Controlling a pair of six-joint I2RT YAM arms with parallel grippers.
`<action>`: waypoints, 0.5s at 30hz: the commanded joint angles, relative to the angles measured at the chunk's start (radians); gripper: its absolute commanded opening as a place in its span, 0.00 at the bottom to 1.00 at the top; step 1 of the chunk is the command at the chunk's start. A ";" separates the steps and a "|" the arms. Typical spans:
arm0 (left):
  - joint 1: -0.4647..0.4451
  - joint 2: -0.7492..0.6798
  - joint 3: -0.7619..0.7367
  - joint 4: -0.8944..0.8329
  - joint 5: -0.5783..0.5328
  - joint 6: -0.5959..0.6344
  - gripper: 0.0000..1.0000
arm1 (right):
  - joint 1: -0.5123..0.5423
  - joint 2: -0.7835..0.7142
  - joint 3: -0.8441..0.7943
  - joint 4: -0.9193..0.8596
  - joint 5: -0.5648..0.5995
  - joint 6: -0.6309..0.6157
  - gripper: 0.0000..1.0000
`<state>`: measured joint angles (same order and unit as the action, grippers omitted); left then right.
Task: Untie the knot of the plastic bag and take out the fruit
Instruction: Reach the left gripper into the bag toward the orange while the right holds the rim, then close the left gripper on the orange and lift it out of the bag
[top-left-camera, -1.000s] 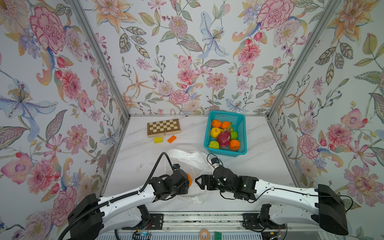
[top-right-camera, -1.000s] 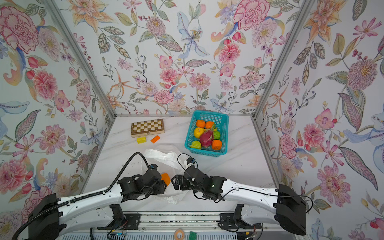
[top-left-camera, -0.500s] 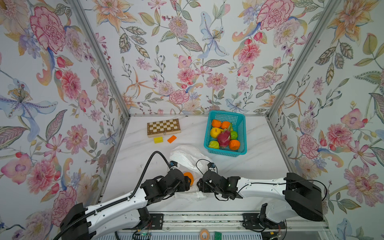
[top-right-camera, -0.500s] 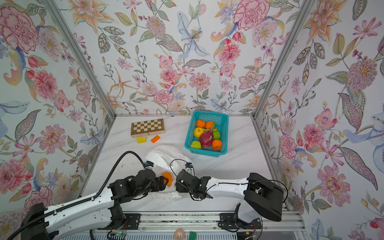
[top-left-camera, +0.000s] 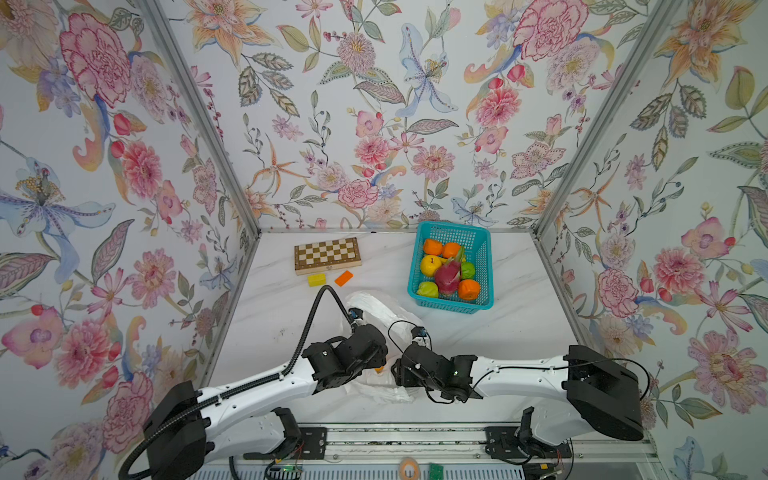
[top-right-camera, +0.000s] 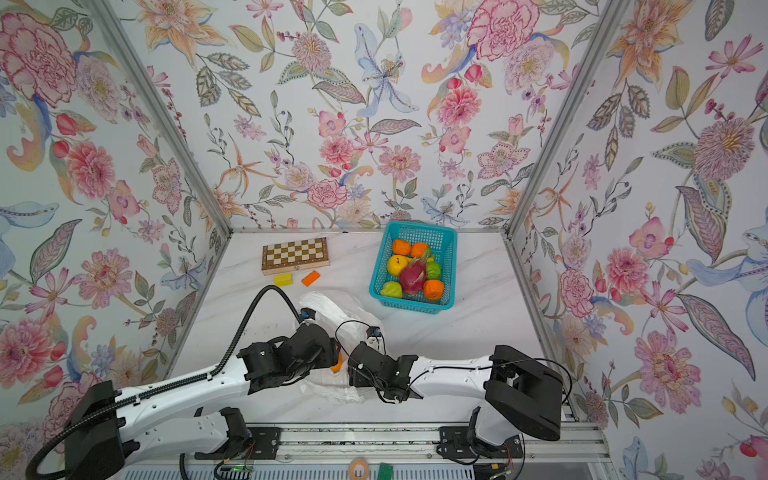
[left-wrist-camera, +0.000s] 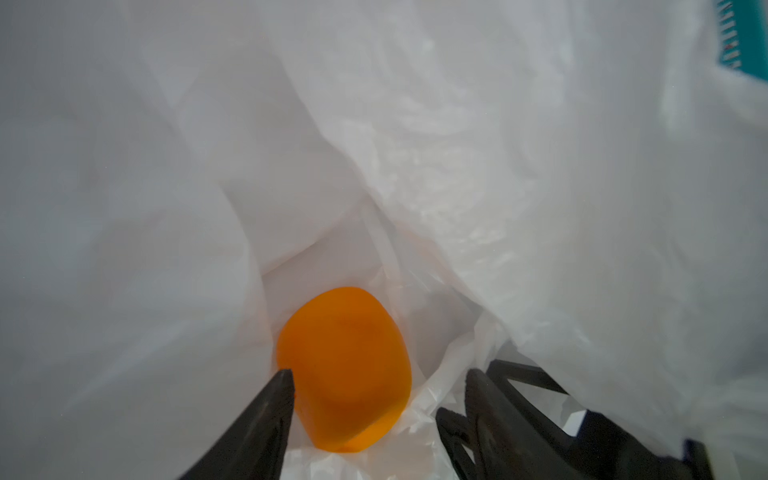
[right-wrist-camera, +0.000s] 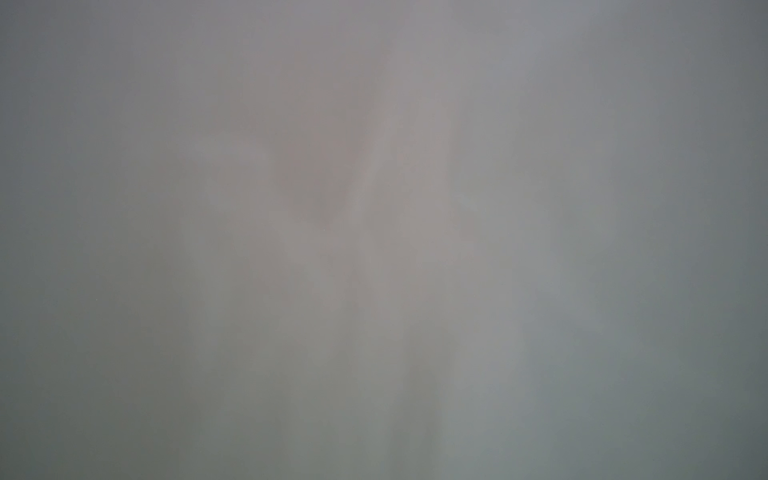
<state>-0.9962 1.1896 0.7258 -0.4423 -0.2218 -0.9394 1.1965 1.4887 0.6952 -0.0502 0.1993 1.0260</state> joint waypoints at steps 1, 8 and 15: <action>-0.007 0.074 0.062 -0.133 -0.064 -0.015 0.74 | 0.005 -0.007 0.008 -0.010 0.035 -0.001 0.68; -0.007 0.162 0.066 -0.039 0.005 0.005 0.82 | 0.006 -0.001 0.008 -0.021 0.036 -0.009 0.69; -0.009 0.237 0.066 -0.026 -0.002 0.030 0.87 | 0.003 0.010 0.018 -0.016 0.028 -0.014 0.69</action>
<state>-0.9962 1.3979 0.7753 -0.4664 -0.2169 -0.9348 1.1965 1.4887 0.6952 -0.0555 0.2176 1.0256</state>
